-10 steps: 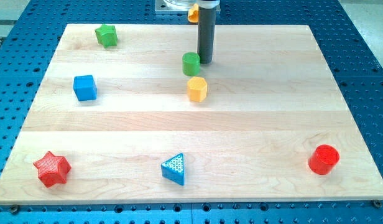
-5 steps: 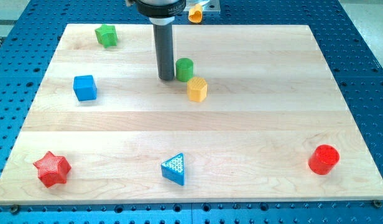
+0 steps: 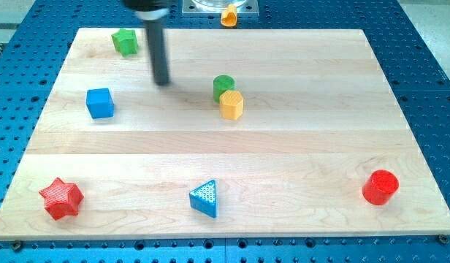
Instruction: Place the green circle and the cube at the center of the board
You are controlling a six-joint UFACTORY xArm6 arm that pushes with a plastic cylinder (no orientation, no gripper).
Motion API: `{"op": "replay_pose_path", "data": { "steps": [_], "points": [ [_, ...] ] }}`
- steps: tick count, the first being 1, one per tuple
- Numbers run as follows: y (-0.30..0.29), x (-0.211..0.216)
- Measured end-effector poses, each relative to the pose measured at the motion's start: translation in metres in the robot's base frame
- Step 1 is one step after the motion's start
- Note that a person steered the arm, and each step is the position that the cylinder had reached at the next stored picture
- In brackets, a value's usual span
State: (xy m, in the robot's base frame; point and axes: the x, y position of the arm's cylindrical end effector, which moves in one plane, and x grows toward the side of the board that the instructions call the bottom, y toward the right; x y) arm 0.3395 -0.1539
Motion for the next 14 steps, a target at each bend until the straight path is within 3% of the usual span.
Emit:
{"op": "replay_pose_path", "data": {
  "steps": [1, 2, 3, 4, 5, 6, 8, 10, 11, 13, 14],
  "points": [
    [-0.090, 0.003],
    [-0.150, 0.033],
    [-0.150, 0.076],
    [-0.115, 0.107],
    [-0.082, 0.105],
    [-0.121, 0.105],
    [-0.031, 0.103],
    [-0.128, 0.105],
    [-0.110, 0.080],
    [0.028, 0.059],
    [0.024, 0.047]
  ]
}}
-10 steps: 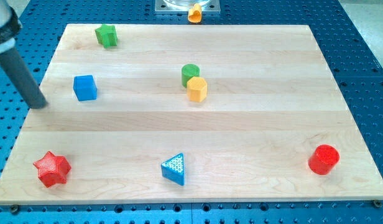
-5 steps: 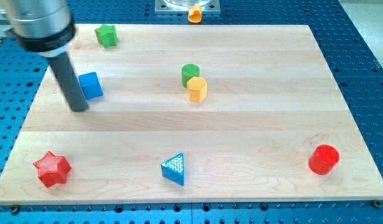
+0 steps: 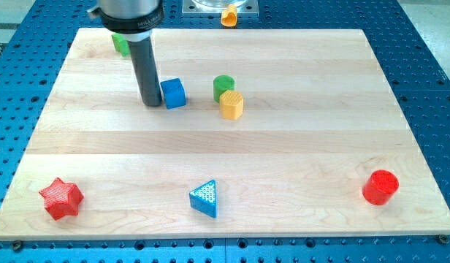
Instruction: Place the green circle and the cube at the center of the board
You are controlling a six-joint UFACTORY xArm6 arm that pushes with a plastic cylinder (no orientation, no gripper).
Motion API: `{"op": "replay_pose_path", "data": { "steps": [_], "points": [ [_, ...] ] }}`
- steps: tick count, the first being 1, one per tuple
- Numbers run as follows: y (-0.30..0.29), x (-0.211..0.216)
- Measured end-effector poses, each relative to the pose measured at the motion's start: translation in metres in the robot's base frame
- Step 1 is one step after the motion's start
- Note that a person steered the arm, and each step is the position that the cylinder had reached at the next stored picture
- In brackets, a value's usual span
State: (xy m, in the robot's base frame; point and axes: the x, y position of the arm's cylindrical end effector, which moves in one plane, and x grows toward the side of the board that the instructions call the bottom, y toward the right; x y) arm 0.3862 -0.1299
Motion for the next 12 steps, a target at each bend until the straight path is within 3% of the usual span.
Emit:
{"op": "replay_pose_path", "data": {
  "steps": [2, 4, 5, 8, 10, 12],
  "points": [
    [0.037, -0.031],
    [0.036, -0.016],
    [0.002, -0.007],
    [0.009, 0.044],
    [-0.003, 0.029],
    [0.034, 0.009]
  ]
}}
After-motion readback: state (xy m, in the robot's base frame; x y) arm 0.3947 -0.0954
